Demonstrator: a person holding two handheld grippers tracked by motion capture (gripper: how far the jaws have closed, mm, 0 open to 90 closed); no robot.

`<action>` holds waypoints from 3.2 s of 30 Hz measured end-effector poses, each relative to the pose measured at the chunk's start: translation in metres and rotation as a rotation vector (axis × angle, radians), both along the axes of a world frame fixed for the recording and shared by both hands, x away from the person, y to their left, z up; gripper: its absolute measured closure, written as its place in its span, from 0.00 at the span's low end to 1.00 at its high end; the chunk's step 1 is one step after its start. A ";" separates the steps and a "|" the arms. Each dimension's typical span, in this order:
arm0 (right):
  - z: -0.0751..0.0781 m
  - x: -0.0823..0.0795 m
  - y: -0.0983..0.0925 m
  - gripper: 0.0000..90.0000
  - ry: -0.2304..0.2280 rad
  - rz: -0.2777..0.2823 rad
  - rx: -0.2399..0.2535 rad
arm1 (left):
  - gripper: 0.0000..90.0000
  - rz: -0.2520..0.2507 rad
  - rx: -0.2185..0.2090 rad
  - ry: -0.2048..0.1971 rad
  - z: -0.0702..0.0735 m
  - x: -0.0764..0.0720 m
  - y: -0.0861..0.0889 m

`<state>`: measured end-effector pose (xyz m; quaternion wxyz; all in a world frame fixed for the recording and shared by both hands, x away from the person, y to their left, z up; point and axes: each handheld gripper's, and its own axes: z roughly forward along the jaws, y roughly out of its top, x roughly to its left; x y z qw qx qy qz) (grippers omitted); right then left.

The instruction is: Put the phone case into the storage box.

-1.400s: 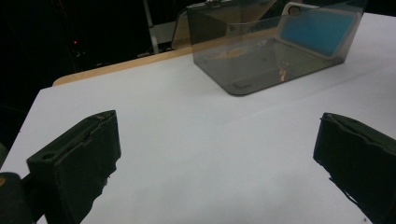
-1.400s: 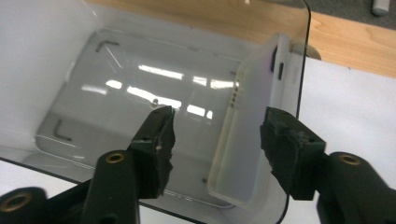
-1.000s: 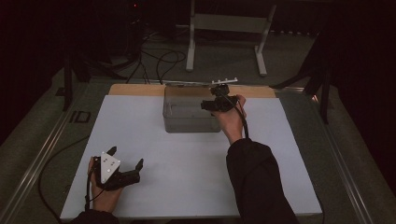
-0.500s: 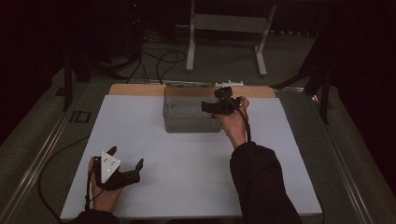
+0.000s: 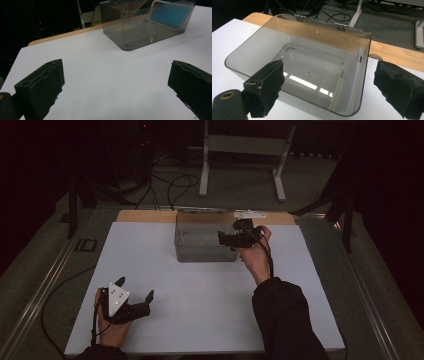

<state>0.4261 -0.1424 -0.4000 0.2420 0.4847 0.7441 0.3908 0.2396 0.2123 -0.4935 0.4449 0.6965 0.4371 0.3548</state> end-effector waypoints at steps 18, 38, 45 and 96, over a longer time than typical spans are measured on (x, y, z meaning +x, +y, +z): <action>-0.006 -0.025 -0.023 0.10 -0.031 0.036 0.002 | 0.02 0.001 0.000 -0.001 0.000 0.000 0.000; -0.023 -0.055 -0.035 0.10 -0.055 0.054 -0.018 | 0.01 -0.001 0.001 -0.002 0.000 0.000 0.000; -0.027 -0.068 -0.048 0.10 -0.073 0.051 -0.014 | 0.01 -0.004 0.001 0.002 0.000 0.000 0.000; -0.064 -0.156 -0.119 0.10 -0.186 0.048 0.092 | 0.01 -0.042 -0.034 0.003 0.005 -0.001 0.007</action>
